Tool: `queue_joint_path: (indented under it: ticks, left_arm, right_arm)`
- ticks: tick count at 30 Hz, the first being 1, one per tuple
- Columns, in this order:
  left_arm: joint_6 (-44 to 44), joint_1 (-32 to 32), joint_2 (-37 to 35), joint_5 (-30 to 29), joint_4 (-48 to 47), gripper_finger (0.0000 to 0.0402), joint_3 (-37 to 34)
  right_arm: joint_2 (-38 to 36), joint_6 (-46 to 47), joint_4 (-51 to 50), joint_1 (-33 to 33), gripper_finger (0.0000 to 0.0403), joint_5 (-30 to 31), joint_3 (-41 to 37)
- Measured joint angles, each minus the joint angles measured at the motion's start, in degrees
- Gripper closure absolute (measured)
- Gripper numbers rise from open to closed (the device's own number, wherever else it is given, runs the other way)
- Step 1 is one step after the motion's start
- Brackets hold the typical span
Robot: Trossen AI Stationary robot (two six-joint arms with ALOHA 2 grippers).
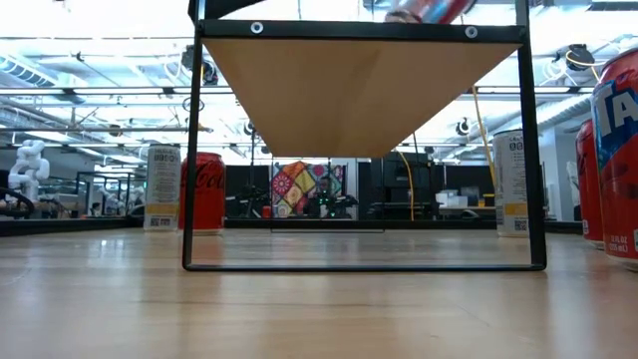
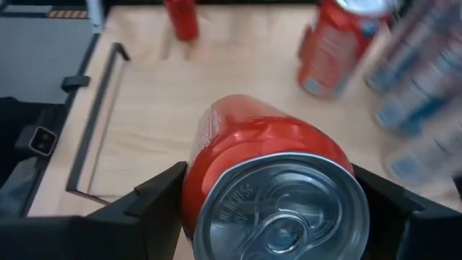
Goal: Place canned beverage on shelf
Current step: Put the top red soda can on the shelf aligned with the other red soda can
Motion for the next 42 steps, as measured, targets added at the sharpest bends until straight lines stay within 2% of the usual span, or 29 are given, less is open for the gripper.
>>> queue_joint_path:
  ticks: [13, 21, 29, 39, 42]
  left_arm:
    - [0.2, -4.2, 6.0, -3.9, 2.1, 0.01, 4.2]
    - [0.1, -5.4, 6.1, -6.2, 2.3, 0.01, 4.4]
    - [-3.4, -5.1, 6.0, -4.5, 2.4, 0.01, 4.4]
    - [-4.6, -4.8, 6.0, -2.6, 0.6, 0.01, 4.4]
    - [-5.6, -4.7, 6.5, -0.5, 1.1, 0.01, 4.4]
  right_arm:
    - [7.2, -20.3, 13.8, 7.6, 0.0125, 0.0, 0.1]
    - [12.4, -34.0, 14.2, 10.3, 0.0125, 0.0, 0.1]
    - [16.0, -44.9, 17.4, 11.8, 0.0124, 0.0, 0.1]
    - [16.1, -55.3, 23.0, 13.4, 0.0124, -0.1, 0.1]
    - [16.1, -56.7, 23.1, 13.4, 0.0124, -0.2, 0.1]
